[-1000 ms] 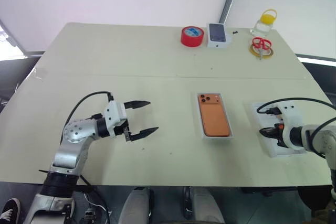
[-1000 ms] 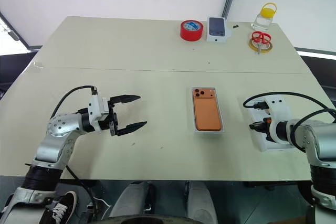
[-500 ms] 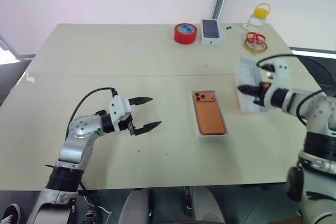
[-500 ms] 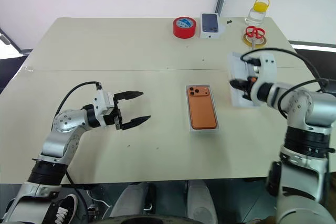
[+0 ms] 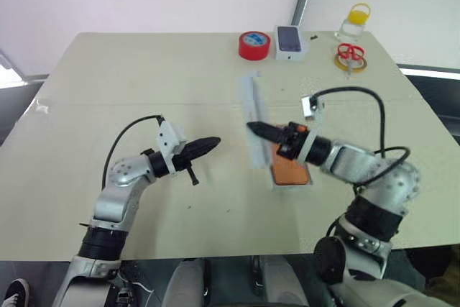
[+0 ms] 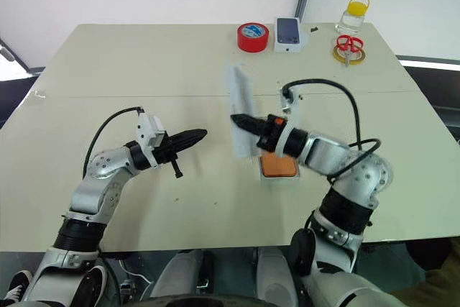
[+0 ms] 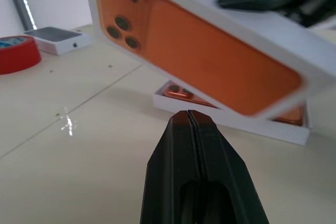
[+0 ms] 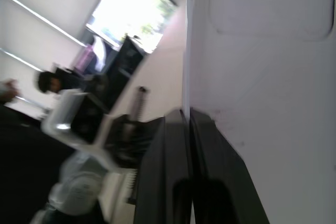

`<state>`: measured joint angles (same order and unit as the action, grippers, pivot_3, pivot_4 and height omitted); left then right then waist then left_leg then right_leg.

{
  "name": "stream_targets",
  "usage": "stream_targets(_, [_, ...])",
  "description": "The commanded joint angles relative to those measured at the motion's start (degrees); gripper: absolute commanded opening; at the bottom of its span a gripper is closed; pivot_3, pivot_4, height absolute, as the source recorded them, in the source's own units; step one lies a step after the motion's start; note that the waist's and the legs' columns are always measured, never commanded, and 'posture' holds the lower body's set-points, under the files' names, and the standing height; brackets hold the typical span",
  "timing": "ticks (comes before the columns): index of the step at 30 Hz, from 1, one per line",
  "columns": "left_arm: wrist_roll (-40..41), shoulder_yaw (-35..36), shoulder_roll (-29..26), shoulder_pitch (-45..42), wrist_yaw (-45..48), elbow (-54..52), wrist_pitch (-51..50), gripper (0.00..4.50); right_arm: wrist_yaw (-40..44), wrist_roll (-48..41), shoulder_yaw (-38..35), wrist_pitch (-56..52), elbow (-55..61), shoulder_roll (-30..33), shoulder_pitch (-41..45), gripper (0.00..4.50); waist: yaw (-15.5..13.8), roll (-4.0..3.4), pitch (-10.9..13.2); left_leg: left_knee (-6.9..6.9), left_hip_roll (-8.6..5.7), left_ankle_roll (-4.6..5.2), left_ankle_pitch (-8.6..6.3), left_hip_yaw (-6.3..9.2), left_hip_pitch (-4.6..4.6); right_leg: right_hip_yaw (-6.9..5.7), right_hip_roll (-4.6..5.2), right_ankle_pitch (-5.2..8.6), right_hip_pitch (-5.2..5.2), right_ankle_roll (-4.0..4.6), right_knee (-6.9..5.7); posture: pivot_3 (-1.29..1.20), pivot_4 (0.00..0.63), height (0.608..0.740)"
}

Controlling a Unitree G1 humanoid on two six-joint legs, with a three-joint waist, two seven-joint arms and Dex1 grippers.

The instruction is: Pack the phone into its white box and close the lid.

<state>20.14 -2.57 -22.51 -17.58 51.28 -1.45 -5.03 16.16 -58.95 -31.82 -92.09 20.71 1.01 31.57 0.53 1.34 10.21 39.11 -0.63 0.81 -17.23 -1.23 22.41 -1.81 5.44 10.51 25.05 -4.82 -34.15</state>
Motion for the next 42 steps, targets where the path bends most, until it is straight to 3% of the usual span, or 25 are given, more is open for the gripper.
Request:
stream_targets(1, [-0.3, 0.4, 0.4, -0.8, -1.5, -2.1, 0.7, 0.03, -5.1, -11.1, 0.6, -0.4, 1.3, 1.0, -4.3, 0.00, 0.1, -0.01, 0.0, 0.00, -0.04, 0.00, 0.00, -0.01, 0.00, 0.00, 0.04, 0.00, 0.00, 0.00, 0.01, 0.00, 0.150, 0.740])
stream_targets(5, [0.0, -0.1, 0.8, -0.7, -1.9, -2.4, 0.2, 0.03, -9.6, -17.2, 3.4, -0.4, 1.2, 3.0, -8.3, 0.00, 0.2, -0.03, 0.0, 0.00, -0.08, 0.00, 0.00, -0.06, 0.01, 0.01, 0.09, 0.06, 0.02, 0.10, 0.04, 0.00, 0.150, 0.740])
stream_targets(7, [-0.7, -1.2, 1.3, -0.4, -1.9, -2.6, 0.7, 0.03, -12.5, -13.5, 5.6, -0.4, -0.4, 4.4, -9.5, 0.00, 0.2, -0.06, 0.0, 0.00, -0.08, 0.00, 0.00, -0.06, 0.00, 0.01, 0.06, 0.06, 0.02, 0.10, 0.03, 0.00, 0.150, 0.740])
stream_targets(12, [-4.1, -5.5, 5.0, -1.1, -3.9, -0.3, 1.2, 0.03, -17.0, -15.7, 3.6, 1.9, -9.6, 5.4, -4.5, 0.00, -0.1, -0.16, -0.1, 0.01, -0.13, 0.00, 0.00, -0.05, -0.01, 0.01, 0.05, 0.06, -0.07, 0.09, 0.09, 0.00, 0.150, 0.740])
stream_targets(21, [-7.6, -8.8, 10.1, -4.3, -4.9, 6.5, 4.2, 0.03, -14.8, -12.3, 7.8, 6.3, -13.8, 11.1, -2.9, 0.00, 0.1, -0.18, -0.1, 0.02, -0.20, 0.02, 0.00, -0.03, -0.03, 0.01, 0.06, 0.02, -0.12, -0.02, 0.10, 0.00, 0.150, 0.740])
stream_targets(25, [-7.3, -8.6, 12.5, -6.1, -5.7, 8.7, 4.0, 0.00, -12.8, -10.3, 7.0, 10.2, -17.8, 14.5, -2.0, 1.38, -0.2, -0.19, -0.1, 0.05, -0.21, 0.02, 0.00, -0.01, -0.02, 0.01, 0.07, 0.03, -0.16, -0.01, 0.13, 0.00, 0.150, 0.740])
stream_targets(30, [-9.2, -10.2, 14.5, -7.0, -5.8, 11.7, 5.7, 0.00, -4.8, -3.8, 11.4, 15.9, -17.4, 23.0, -3.0, 4.04, -0.2, -0.20, -0.1, 0.06, -0.25, 0.03, -0.01, -0.03, -0.01, 0.02, 0.09, 0.04, -0.17, -0.04, 0.16, 0.00, 0.150, 0.740])
stream_targets(37, [-10.7, -11.4, 21.5, -11.9, -8.2, 19.6, 7.6, 0.00, 3.9, 3.0, 11.2, 23.7, -20.0, 34.2, -5.1, 4.04, -1.1, -0.19, -0.1, 0.10, -0.26, 0.05, -0.02, -0.05, 0.00, 0.02, 0.08, 0.07, -0.19, -0.09, 0.22, 0.00, 0.150, 0.740])
stream_targets(42, [-10.8, -11.3, 21.5, -12.5, -7.3, 21.0, 8.4, 0.00, 9.9, 11.4, 16.9, 30.8, -17.8, 39.3, -8.3, 4.04, -1.0, -0.19, -0.1, 0.08, -0.18, 0.14, -0.07, -0.07, 0.00, 0.02, 0.02, 0.10, -0.17, -0.14, 0.27, 0.00, 0.150, 0.740])
